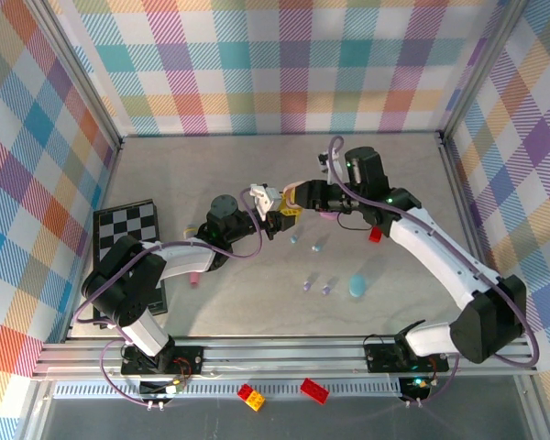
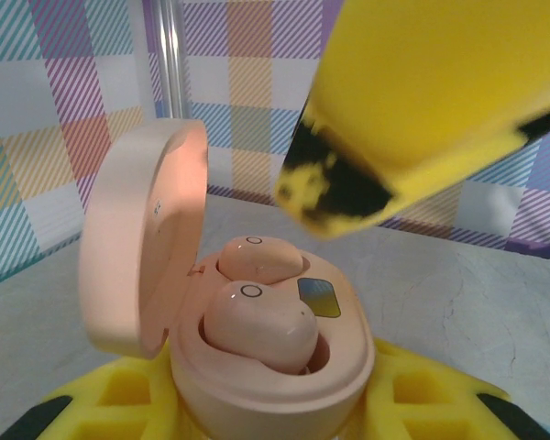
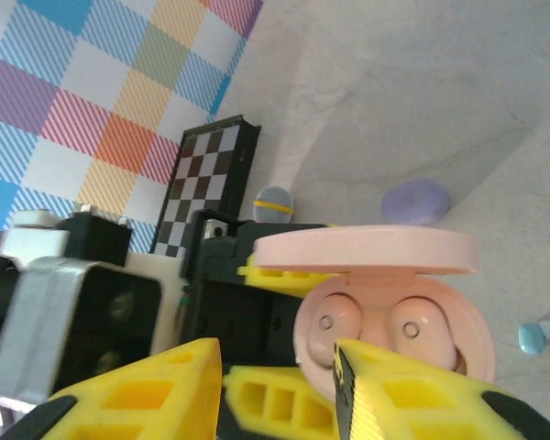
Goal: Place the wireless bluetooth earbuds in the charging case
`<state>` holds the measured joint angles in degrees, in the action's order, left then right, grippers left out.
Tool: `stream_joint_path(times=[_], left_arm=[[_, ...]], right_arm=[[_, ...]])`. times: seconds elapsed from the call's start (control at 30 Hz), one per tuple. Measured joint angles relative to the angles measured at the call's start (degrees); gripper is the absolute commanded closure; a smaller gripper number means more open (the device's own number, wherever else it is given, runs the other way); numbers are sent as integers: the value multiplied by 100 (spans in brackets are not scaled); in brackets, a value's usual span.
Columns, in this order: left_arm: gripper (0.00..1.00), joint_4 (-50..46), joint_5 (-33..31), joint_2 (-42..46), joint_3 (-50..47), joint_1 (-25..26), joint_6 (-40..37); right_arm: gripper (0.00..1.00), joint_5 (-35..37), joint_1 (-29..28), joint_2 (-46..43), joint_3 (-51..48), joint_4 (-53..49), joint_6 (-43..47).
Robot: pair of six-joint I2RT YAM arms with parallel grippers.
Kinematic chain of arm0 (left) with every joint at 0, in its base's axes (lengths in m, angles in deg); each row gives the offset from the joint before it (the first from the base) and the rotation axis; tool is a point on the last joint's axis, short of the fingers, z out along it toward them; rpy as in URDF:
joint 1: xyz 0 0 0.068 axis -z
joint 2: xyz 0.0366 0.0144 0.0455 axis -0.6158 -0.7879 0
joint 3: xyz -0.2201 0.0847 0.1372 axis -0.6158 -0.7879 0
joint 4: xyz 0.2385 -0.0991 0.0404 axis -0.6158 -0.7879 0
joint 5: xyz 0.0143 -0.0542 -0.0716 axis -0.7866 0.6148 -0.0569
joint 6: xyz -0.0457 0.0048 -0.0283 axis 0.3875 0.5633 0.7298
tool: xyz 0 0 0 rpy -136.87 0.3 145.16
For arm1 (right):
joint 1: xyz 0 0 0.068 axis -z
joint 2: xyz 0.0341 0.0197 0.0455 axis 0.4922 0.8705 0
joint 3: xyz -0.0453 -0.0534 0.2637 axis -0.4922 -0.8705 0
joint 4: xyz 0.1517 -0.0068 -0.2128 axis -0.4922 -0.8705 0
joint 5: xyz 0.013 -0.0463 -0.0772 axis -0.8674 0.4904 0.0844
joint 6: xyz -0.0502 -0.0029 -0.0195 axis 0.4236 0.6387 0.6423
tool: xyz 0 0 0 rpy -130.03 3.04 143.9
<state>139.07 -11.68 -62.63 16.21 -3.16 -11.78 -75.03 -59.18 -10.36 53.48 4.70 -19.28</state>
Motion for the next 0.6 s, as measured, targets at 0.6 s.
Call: stream_joint_path(times=[0.6], left_arm=[[70, -2, 26, 2, 0, 0, -186]], right_arm=[[59, 494, 0, 1213, 2120, -1235, 811]])
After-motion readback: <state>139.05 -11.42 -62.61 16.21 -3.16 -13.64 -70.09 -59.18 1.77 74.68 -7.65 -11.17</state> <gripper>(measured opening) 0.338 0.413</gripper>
